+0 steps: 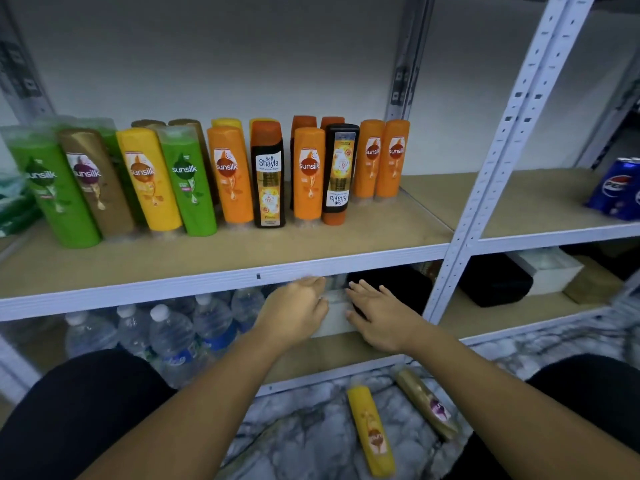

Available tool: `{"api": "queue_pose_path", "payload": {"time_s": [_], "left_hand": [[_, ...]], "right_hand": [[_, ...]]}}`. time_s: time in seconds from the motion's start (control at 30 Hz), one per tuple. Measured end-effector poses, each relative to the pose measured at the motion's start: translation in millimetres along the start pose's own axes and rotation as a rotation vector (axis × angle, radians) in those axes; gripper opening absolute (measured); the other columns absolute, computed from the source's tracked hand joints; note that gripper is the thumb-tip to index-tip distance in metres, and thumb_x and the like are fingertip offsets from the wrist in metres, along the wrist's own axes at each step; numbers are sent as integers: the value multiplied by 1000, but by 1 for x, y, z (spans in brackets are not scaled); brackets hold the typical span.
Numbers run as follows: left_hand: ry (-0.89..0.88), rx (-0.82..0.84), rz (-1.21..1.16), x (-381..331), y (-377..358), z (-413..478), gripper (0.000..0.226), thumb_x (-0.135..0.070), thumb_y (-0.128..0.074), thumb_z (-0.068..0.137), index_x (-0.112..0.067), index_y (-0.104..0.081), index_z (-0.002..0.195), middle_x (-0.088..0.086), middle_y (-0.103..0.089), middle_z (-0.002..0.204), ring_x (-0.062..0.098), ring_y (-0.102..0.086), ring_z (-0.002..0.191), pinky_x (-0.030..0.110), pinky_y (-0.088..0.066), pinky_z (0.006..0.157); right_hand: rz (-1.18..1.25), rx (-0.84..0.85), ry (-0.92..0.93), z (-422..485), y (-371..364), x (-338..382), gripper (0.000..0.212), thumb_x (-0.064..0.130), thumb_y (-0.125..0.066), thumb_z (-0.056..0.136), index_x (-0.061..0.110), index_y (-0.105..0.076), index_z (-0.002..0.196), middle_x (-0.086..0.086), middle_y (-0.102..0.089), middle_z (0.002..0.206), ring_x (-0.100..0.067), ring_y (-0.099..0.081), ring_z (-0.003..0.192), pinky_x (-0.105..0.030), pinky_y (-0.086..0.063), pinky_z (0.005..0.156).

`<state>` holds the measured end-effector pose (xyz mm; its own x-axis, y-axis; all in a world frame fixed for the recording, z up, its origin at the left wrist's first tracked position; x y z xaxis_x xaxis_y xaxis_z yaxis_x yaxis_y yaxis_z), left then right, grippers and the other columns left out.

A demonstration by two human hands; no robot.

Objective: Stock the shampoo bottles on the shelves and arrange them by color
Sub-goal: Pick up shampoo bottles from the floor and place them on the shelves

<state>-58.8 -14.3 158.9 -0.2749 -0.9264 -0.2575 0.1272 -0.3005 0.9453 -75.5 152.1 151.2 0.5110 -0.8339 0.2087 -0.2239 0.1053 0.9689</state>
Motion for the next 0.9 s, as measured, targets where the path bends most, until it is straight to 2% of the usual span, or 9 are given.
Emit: {"api": "queue_pose_path", "payload": {"time_s": [0.07, 0.13, 0.23, 0.33, 0.4, 0.47, 0.53, 0.63, 0.9], "left_hand": [[6, 80, 12, -2, -20, -17, 35, -33, -44, 102, -11, -53, 127, 12, -57, 134, 31, -56, 120, 41, -51, 83], [7, 177, 29, -6, -46, -32, 31, -35, -44, 101, -10, -53, 117, 12, -59, 125, 34, -59, 108, 40, -49, 76], [24, 307, 30, -12, -85, -53, 44, -42, -46, 99, -8, -59, 124, 15, -62, 126, 35, -60, 111, 40, -51, 85], [49, 426, -14, -19, -117, -75, 50, -47, -47, 96, -10, -59, 128, 17, -63, 128, 37, -59, 116, 43, -52, 91], [49, 481, -43, -26, -134, -88, 46, -47, -51, 95, -11, -59, 124, 16, -63, 126, 37, -59, 115, 43, -51, 91], [58, 554, -56, -31, -152, -99, 42, -49, -53, 94, -10, -60, 110, 16, -66, 118, 36, -61, 110, 43, -52, 85], [60, 646, -43, -36, -166, -106, 49, -51, -54, 95, -9, -60, 120, 15, -65, 118, 34, -60, 111, 44, -52, 87], [14, 737, -34, -47, -175, -106, 60, -51, -54, 97, -12, -50, 142, 16, -58, 135, 34, -54, 124, 43, -49, 97], [-7, 755, -113, -63, -205, -82, 68, -53, -55, 97, -15, -40, 151, 14, -51, 146, 32, -53, 127, 46, -48, 100]], "right_hand": [[5, 78, -34, -18, -17, -5, 61, 43, -29, 109, 13, -16, 160, -3, -10, 168, -17, -3, 155, -43, -5, 126], [26, 142, -67, -36, -38, -10, 60, 42, -31, 109, 13, -19, 159, -4, -16, 167, -19, -8, 155, -45, -8, 125], [47, 225, -133, -59, -73, -20, 55, 43, -35, 108, 15, -30, 155, -6, -27, 163, -25, -19, 152, -47, -18, 123], [63, 303, -221, -78, -105, -33, 61, 50, -36, 105, 17, -28, 157, -5, -28, 163, -28, -28, 149, -45, -29, 119], [57, 337, -258, -90, -120, -40, 61, 48, -36, 105, 15, -30, 156, -7, -29, 163, -29, -29, 148, -44, -29, 118], [89, 362, -302, -105, -133, -43, 61, 46, -37, 106, 12, -29, 156, -8, -28, 163, -29, -27, 149, -41, -28, 118], [109, 381, -353, -120, -146, -47, 64, 47, -38, 106, 13, -23, 158, -9, -25, 164, -28, -26, 149, -38, -27, 118], [84, 429, -405, -138, -159, -57, 68, 51, -37, 104, 17, -19, 160, -8, -25, 164, -27, -28, 149, -36, -28, 115], [191, 401, -482, -135, -170, -91, 63, 48, -41, 104, 17, -26, 157, -8, -30, 162, -28, -32, 146, -34, -31, 114]]}}
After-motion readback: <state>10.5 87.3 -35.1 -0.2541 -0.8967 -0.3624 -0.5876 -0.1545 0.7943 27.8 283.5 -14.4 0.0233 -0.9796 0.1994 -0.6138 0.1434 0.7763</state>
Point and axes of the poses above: each hand's wrist, its own z-axis towards the middle knuckle, its own y-axis out of the back of the hand, x = y × z, the point moved 5 cm from there along z, towards the middle knuckle
